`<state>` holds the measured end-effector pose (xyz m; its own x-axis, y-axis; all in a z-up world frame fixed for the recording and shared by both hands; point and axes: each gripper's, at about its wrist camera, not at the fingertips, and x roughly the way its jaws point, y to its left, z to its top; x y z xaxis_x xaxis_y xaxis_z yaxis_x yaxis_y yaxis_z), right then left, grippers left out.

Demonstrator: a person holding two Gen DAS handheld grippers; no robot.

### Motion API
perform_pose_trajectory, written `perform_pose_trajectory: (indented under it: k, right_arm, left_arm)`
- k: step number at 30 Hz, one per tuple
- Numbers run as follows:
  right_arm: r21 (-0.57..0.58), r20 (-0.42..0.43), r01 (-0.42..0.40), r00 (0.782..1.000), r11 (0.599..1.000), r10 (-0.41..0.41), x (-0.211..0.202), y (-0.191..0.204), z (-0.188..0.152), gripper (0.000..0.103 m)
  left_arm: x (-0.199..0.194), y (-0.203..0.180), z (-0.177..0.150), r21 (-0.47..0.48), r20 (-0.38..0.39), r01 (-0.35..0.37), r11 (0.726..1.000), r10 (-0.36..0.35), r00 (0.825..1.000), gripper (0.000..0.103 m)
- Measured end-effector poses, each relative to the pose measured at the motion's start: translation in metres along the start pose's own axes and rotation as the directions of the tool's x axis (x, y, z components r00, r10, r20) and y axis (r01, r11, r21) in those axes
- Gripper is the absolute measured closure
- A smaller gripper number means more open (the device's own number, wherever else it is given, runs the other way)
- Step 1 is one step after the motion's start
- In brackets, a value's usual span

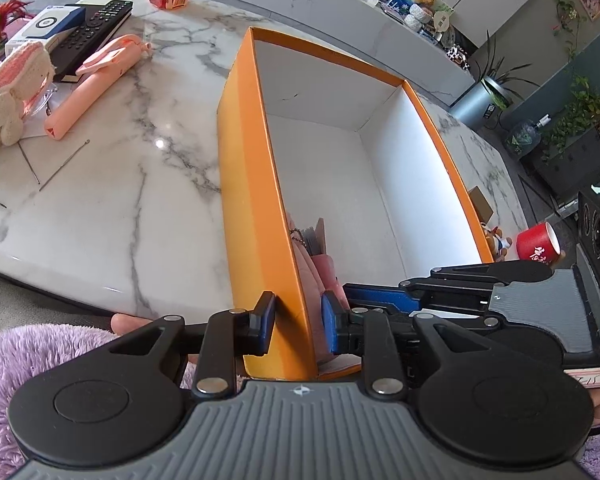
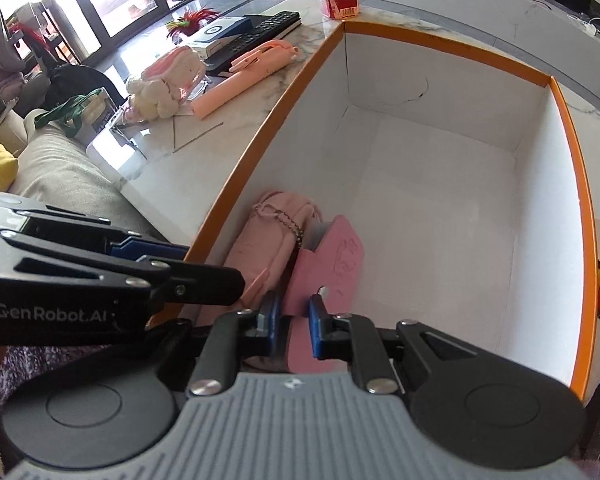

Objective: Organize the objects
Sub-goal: 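Open the left tool releasing the backpack while the right releases the wallet inside the box, then move both tools out of the box toward the items beside it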

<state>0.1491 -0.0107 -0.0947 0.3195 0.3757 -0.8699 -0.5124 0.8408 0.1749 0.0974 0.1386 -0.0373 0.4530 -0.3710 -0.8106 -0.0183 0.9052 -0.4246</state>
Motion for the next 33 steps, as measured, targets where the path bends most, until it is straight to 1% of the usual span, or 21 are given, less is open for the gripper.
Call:
perform_pose_trajectory:
  k: [3,5,9,11,13,14,15,16,18,21,23,25,28,31,33]
  right_arm:
    - [0.031,0.007,-0.017,1.0,0.999,0.017,-0.003,-0.006,-0.001,0.086]
    - [0.048,0.013,-0.032,0.999,0.998,0.031,-0.005,-0.009,-0.003,0.084]
    - [0.052,0.021,-0.033,0.999,0.998,0.032,-0.007,-0.009,-0.003,0.083]
    - [0.055,0.023,-0.034,0.999,0.998,0.033,-0.007,-0.009,-0.003,0.083]
    - [0.062,0.024,-0.031,0.999,0.998,0.029,-0.008,-0.01,-0.003,0.082]
    - [0.063,0.027,-0.027,0.999,0.998,0.025,-0.009,-0.01,-0.003,0.081]
    - [0.063,0.032,-0.023,0.999,0.998,0.021,-0.01,-0.011,-0.003,0.077]
    - [0.061,0.036,-0.02,0.999,0.998,0.018,-0.011,-0.01,-0.003,0.074]
    - [0.061,0.045,-0.02,0.999,0.998,0.017,-0.014,-0.012,-0.002,0.073]
    - [0.077,0.059,-0.02,0.998,0.997,0.015,-0.019,-0.013,-0.002,0.073]
    - [0.075,0.072,-0.025,0.997,0.997,0.019,-0.024,-0.013,-0.003,0.073]
    - [0.076,0.095,-0.026,0.995,0.997,0.019,-0.033,-0.013,-0.005,0.073]
    - [0.09,0.13,-0.028,0.991,0.996,0.016,-0.047,-0.018,-0.007,0.072]
    - [0.107,0.141,-0.022,0.99,0.994,0.006,-0.053,-0.024,-0.008,0.072]
    - [0.119,0.158,-0.016,0.987,0.993,-0.003,-0.061,-0.03,-0.011,0.072]
  left_arm:
    - [0.0,0.001,0.0,-0.007,0.002,0.01,1.0,-0.01,1.0,0.074]
    - [0.0,0.003,0.001,-0.014,0.003,0.014,1.0,-0.014,1.0,0.074]
    - [-0.003,0.003,0.002,-0.017,0.017,0.011,1.0,-0.011,1.0,0.074]
    - [-0.005,0.002,0.003,-0.018,0.025,0.01,1.0,-0.009,1.0,0.073]
    - [-0.007,0.002,0.003,-0.018,0.035,0.004,1.0,-0.004,0.999,0.069]
    - [-0.008,0.002,0.004,-0.016,0.039,-0.001,1.0,0.001,0.999,0.068]
    - [-0.009,0.001,0.004,-0.014,0.044,-0.006,1.0,0.006,0.999,0.066]
    - [-0.011,0.001,0.004,-0.011,0.049,-0.01,1.0,0.011,0.999,0.065]
    - [-0.013,-0.001,0.005,-0.007,0.059,-0.015,1.0,0.015,0.998,0.064]
    - [-0.018,-0.005,0.006,0.005,0.083,-0.029,1.0,0.028,0.996,0.063]
    - [-0.025,-0.012,0.007,0.03,0.113,-0.051,0.998,0.048,0.992,0.063]
    - [-0.032,-0.023,0.007,0.071,0.142,-0.063,0.995,0.052,0.988,0.063]
    - [-0.037,-0.042,0.009,0.134,0.157,-0.043,0.99,0.022,0.987,0.063]
    - [-0.035,-0.059,0.011,0.169,0.161,-0.04,0.985,0.012,0.987,0.063]
    - [-0.033,-0.069,0.011,0.19,0.154,-0.018,0.982,-0.012,0.988,0.063]
